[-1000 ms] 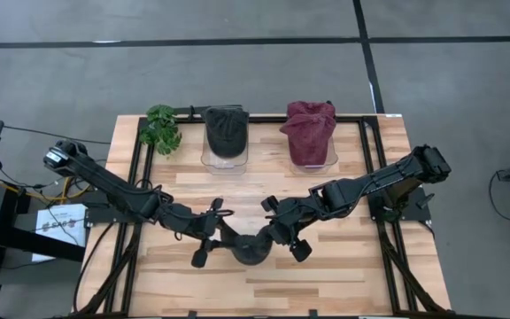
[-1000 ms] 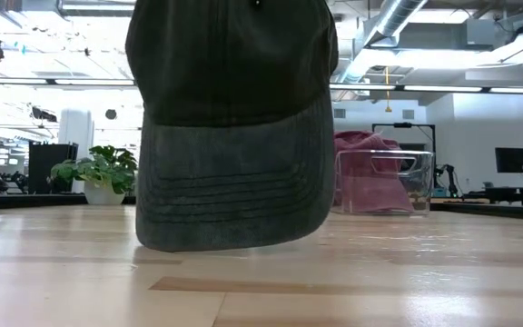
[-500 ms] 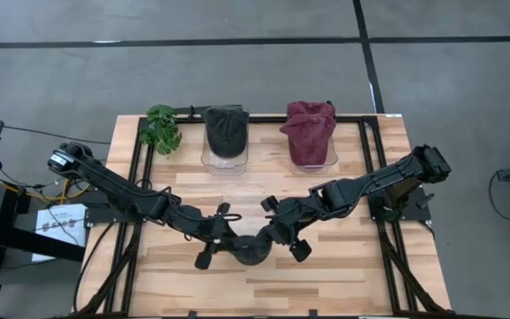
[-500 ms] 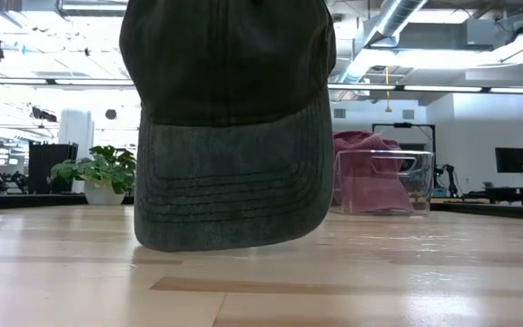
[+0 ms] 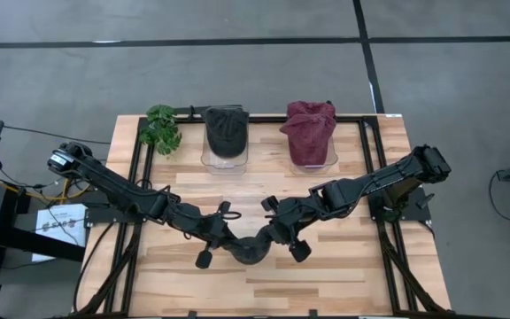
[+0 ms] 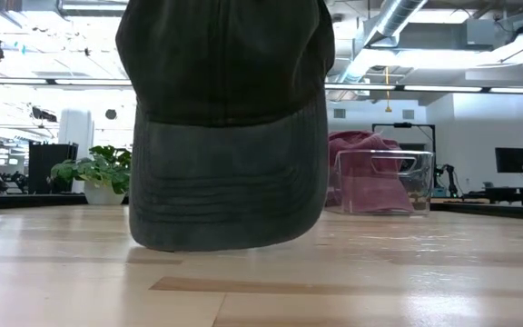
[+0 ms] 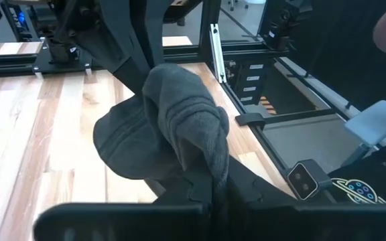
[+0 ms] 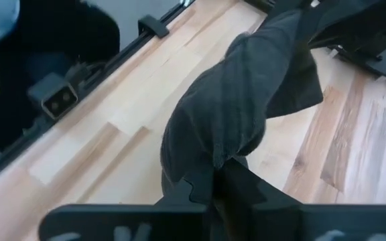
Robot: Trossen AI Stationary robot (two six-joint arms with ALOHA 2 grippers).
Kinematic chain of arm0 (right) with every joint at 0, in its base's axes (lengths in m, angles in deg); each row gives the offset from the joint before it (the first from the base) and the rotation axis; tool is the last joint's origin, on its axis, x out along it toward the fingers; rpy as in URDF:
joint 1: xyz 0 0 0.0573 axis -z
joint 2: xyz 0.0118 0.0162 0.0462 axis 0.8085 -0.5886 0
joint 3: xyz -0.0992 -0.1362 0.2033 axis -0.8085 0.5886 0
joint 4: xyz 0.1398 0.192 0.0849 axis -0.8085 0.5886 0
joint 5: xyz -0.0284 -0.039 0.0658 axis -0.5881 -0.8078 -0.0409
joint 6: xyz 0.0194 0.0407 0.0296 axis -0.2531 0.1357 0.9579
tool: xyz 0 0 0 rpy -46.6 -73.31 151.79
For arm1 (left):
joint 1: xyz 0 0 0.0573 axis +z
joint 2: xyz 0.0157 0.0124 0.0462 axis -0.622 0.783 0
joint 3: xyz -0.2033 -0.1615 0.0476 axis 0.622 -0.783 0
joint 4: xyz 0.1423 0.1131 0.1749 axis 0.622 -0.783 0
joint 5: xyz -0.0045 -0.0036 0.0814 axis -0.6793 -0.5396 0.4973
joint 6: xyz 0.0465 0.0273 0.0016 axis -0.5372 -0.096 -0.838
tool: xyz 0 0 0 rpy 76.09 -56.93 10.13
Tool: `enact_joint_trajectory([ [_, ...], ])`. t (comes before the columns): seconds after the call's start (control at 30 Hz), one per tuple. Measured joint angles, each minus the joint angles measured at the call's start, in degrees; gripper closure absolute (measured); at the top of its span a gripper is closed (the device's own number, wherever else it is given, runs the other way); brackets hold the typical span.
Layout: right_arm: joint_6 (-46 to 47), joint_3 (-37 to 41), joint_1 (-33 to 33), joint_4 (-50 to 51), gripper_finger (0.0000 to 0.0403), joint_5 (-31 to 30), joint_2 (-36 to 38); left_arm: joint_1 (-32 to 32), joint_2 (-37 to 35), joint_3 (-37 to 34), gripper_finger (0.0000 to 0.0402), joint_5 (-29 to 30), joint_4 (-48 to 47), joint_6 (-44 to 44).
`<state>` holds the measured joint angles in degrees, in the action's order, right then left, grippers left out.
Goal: Pick & Place hat
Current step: Put the black cap into the left transparent bin
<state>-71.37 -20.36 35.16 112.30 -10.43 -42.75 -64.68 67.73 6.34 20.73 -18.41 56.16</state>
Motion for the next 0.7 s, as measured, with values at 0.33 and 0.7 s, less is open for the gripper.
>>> enact_joint_trajectory([
  [0.33,6.8,0.0,-0.1,-0.4,0.0311,-0.1,0.0,-0.1,0.0,0.0,0.0394,0.0,0.0,0.0],
  [0.7,7.4,0.0,-0.4,4.4,0.0214,-2.5,0.6,-0.1,-0.1,0.0,0.0394,-1.5,-0.5,0.6],
])
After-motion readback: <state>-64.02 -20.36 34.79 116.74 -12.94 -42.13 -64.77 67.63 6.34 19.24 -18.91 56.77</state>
